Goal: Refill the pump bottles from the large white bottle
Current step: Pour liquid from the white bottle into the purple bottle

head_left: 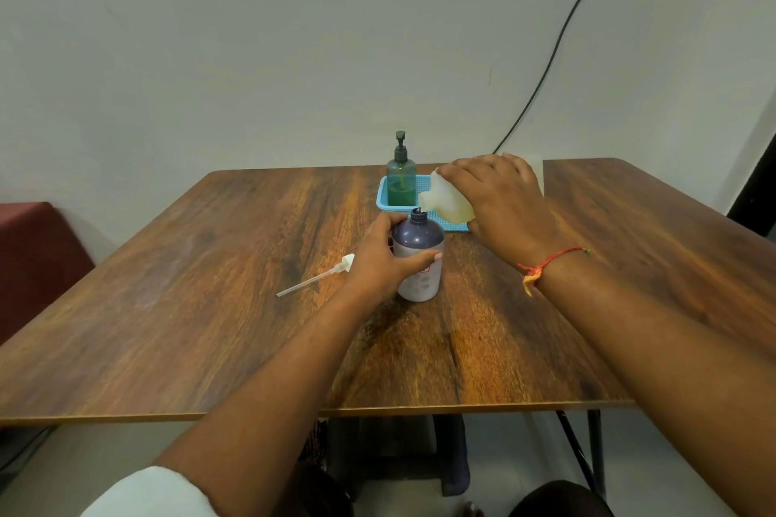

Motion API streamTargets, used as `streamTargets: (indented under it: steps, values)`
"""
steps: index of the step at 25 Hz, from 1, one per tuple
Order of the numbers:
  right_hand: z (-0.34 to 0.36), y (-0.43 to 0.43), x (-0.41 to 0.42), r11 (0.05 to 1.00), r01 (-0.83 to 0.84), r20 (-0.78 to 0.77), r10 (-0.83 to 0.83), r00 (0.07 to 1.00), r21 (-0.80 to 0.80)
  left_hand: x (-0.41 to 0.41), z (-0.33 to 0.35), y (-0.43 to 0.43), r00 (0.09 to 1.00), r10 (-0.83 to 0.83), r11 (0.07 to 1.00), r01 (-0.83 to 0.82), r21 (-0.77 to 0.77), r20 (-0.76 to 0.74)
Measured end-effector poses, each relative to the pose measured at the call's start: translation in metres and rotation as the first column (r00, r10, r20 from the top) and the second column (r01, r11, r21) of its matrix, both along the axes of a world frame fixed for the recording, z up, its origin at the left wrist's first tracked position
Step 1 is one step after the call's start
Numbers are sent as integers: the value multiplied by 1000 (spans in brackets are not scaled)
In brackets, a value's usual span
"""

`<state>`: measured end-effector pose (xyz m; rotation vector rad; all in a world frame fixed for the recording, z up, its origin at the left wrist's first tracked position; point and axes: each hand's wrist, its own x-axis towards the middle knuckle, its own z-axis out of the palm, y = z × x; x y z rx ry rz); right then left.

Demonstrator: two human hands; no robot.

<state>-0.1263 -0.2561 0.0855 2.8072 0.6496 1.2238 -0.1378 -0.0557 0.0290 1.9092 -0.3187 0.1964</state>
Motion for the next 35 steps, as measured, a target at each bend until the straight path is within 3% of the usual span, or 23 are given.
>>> streamTargets:
  steps: [35]
  values:
    - [9,5,-8,999,38,-21,-39,999,-39,2,-2,1,999,-14,1000,14,-20,37]
